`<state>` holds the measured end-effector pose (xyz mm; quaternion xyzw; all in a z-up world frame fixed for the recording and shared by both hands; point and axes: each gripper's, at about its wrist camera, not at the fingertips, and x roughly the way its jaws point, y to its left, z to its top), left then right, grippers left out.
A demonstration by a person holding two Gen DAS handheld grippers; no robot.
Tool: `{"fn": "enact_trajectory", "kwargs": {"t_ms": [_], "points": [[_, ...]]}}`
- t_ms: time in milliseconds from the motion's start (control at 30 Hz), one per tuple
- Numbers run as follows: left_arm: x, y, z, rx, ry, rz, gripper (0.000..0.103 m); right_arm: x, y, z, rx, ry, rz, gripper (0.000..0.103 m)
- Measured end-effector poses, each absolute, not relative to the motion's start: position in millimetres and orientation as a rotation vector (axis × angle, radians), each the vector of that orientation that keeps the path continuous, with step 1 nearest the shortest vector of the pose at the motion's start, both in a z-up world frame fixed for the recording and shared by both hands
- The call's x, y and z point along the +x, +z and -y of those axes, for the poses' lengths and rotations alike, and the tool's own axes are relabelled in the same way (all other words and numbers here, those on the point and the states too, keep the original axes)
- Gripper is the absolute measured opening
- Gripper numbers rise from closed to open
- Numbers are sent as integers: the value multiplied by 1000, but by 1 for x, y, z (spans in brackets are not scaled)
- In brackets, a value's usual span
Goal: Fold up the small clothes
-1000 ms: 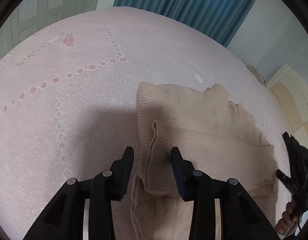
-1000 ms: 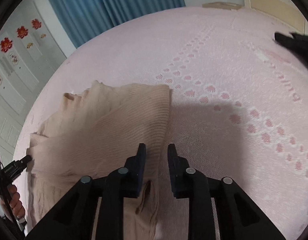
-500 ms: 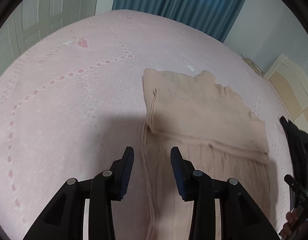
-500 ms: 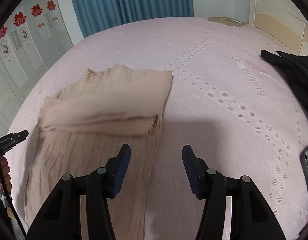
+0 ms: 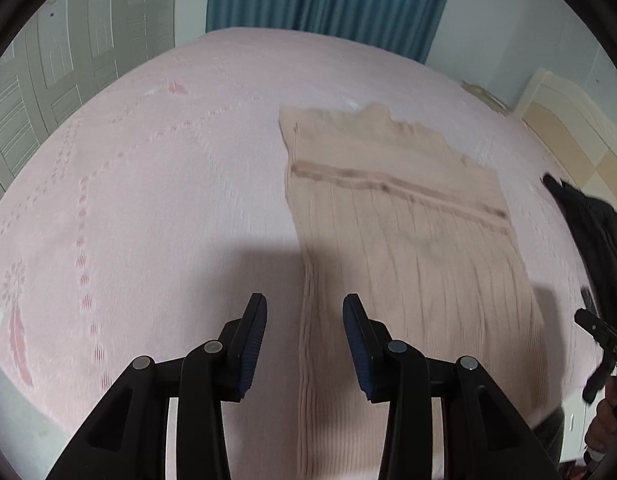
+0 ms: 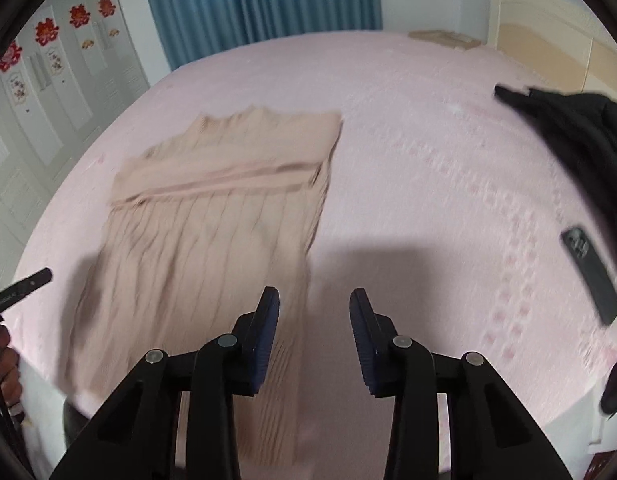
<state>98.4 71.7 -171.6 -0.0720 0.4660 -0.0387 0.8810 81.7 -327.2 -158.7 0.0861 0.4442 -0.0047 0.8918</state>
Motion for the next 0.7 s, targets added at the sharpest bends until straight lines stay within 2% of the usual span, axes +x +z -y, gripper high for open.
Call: {"fn": "enact_trajectory", "kwargs": {"t_ms": [300,700], "points": [[44,-219,-80,-269,-148,-1082,38,35,-207,305,280,76,-1019,46],[72,-240,-96,-523,-250,-1069,39,46,-229,301,340,112,-1021,46]]}}
